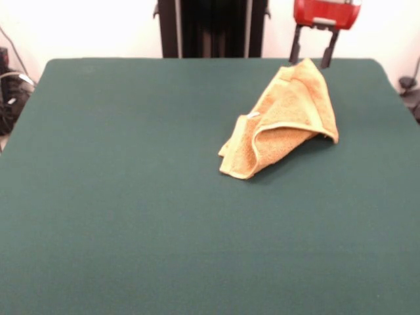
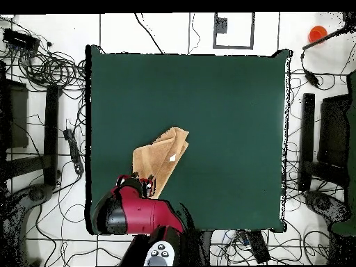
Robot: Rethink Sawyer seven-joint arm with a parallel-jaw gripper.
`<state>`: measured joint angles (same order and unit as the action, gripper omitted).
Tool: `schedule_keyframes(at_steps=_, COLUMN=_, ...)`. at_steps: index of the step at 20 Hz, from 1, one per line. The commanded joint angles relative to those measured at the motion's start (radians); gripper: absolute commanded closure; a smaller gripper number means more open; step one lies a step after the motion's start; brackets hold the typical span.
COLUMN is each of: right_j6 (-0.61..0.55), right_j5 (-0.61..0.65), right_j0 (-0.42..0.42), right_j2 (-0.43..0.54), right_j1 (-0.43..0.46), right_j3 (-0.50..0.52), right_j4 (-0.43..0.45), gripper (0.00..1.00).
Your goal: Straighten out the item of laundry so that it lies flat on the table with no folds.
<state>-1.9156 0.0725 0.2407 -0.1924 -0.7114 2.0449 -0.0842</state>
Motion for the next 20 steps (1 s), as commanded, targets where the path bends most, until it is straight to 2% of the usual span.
schedule_keyframes(at_steps=1, right_j6=-0.151, right_j5=-0.007, right_j0=0.016, right_j2=0.043, right_j1=0.041, right_j3=0.054, right_j4=0.021, gripper=0.0)
schedule_keyframes(at_steps=12, right_j6=-0.166, right_j5=0.002, right_j0=-0.024, right_j2=0.082, right_j1=0.036, right_j3=0.067, right_j4=0.003, gripper=0.0)
schedule_keyframes(at_steps=20, right_j6=-0.159, right_j5=-0.008, right_j0=-0.12, right_j2=0.157, right_j1=0.017, right_j3=0.079, right_j4=0.004, gripper=0.0)
